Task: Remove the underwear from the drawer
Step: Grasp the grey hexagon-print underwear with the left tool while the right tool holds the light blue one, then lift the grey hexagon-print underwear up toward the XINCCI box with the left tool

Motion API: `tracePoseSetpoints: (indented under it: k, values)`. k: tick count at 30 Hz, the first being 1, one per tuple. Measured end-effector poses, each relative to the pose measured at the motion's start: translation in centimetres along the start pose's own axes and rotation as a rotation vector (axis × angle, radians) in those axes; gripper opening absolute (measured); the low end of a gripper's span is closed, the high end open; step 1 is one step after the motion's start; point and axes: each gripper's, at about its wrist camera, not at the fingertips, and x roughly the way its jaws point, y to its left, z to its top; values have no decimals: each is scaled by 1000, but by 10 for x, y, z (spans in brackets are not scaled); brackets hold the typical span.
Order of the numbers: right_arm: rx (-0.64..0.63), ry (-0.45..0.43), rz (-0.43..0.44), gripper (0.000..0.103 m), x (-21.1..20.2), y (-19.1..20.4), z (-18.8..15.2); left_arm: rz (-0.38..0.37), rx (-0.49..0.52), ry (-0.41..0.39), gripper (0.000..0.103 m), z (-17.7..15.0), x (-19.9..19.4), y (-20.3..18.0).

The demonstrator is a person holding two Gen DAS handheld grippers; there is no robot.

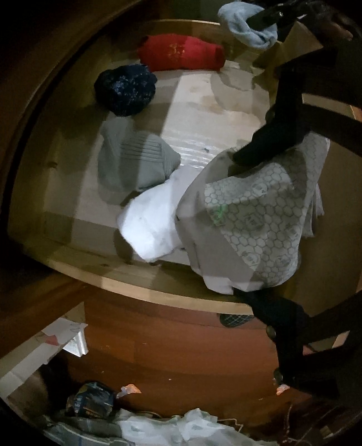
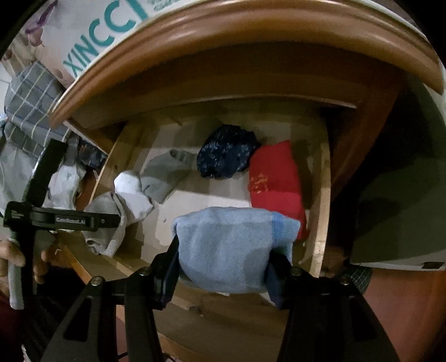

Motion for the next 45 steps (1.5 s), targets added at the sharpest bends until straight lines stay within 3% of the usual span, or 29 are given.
tracePoseSetpoints:
  k: [2,9,12,21,27,45]
  values:
    - [11,-9,-2,53,-3,-3,1,20,19,7,74,-1,3,-2]
    - [42,-30,0,53,-10,-10,4,38,33,-32,36,-8,-6,-8]
    - [49,-31,3,53,-10,-11,4,42,38,-46,30,-9,-11,-7]
    - [56,-40,4,53,-12,-12,4,-16,39,-101,25,-12,-37,-5]
    - [56,-45,-4,53,-13,-12,4,-36,54,-180,25,-19,-68,-5]
    - [29,-45,-31,53,-12,-10,4,-79,110,-444,25,-58,-205,5]
